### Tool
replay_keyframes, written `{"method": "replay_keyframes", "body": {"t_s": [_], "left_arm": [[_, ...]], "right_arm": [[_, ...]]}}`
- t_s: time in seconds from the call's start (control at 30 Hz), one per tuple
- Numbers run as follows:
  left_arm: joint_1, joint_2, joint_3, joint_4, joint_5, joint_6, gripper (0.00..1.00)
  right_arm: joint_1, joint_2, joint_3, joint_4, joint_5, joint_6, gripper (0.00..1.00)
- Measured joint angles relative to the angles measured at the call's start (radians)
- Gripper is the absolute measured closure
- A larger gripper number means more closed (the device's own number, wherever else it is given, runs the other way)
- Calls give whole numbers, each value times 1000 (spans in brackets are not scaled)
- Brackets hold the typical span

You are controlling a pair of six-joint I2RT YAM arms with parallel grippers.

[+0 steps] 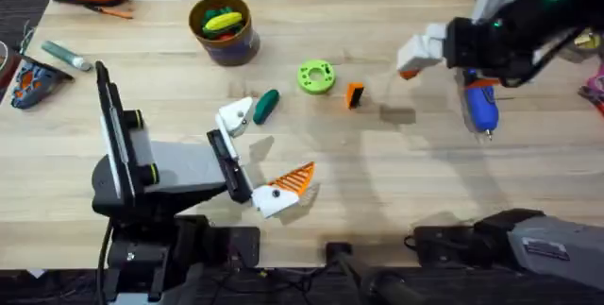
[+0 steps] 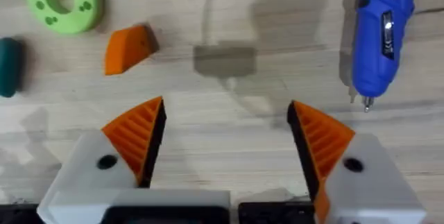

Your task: Pick up the gripper from the table and insert it into the empty holder that is missing its gripper. Then pick up a screw, insert it into the mounting hole, and use the screwdriver to tighten it. Finally, clean up the table by picking up the vegetable and placing it into the bucket.

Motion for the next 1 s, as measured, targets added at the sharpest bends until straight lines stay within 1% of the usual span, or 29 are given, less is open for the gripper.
{"method": "replay_keyframes", "body": {"t_s": [0.2, 0.33, 0.5, 0.6, 0.77, 1.0], "left_arm": [[0, 0, 0, 0, 0, 0, 15], [0, 0, 0, 0, 0, 0, 15], [0, 0, 0, 0, 2, 0, 16], [0, 0, 0, 0, 3, 0, 15], [0, 0, 0, 0, 3, 0, 15], [0, 0, 0, 0, 3, 0, 15]], "right_arm": [[157, 33, 105, -15, 84, 85, 8], [266, 111, 190, -35, 124, 136, 7], [353, 221, 265, -40, 146, 182, 7], [372, 275, 277, -38, 150, 198, 7], [372, 343, 278, -33, 156, 212, 7], [372, 353, 257, 20, 151, 204, 9]]}}
